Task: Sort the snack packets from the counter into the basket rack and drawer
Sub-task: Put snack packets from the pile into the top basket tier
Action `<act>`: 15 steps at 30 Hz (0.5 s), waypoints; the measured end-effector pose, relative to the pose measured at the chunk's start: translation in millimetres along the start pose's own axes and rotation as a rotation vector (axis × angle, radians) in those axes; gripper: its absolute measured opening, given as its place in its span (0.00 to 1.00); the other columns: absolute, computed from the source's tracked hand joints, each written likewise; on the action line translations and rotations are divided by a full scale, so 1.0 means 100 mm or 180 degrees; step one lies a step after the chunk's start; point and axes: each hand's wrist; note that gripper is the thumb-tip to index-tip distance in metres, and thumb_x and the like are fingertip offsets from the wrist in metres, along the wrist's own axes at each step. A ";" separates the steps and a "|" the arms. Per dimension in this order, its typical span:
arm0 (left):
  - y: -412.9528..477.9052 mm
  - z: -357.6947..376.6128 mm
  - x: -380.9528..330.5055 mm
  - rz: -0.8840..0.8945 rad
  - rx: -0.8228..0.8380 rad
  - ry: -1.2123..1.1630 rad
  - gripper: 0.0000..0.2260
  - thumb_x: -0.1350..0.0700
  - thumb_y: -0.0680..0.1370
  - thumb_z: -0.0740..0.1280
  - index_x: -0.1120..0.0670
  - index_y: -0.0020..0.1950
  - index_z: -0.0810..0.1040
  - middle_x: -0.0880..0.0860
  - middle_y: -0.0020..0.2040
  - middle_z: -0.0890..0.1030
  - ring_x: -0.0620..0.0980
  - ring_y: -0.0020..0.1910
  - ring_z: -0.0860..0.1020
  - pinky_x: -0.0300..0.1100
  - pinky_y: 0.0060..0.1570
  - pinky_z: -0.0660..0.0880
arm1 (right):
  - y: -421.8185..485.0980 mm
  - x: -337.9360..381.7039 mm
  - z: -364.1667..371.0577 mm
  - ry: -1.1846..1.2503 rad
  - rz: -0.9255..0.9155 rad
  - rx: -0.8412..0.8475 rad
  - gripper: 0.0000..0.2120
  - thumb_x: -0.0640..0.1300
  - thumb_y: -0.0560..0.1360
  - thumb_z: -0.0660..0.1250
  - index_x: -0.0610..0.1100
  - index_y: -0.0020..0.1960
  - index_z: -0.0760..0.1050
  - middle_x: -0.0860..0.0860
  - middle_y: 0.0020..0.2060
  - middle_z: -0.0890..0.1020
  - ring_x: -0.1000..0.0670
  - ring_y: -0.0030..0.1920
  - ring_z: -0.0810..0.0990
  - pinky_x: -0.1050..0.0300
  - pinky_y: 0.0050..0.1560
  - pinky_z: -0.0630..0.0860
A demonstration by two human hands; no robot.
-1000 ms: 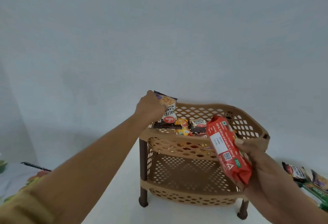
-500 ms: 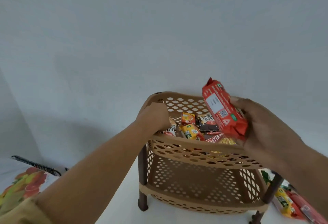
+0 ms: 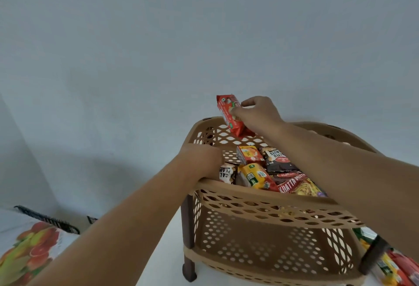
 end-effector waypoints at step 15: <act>0.04 0.04 -0.02 -0.0057 -0.0102 -0.0164 0.22 0.39 0.71 0.70 0.46 0.61 0.79 0.47 0.48 0.82 0.48 0.44 0.79 0.44 0.44 0.76 | 0.17 -0.30 0.55 -0.2046 -0.0063 0.0606 0.15 0.52 0.72 0.70 0.44 0.33 0.71 0.50 0.30 0.74 0.52 0.31 0.73 0.58 0.27 0.63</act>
Point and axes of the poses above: each hand's wrist, its own y-axis towards the middle knuckle, its own z-axis out of the palm, x = y × z
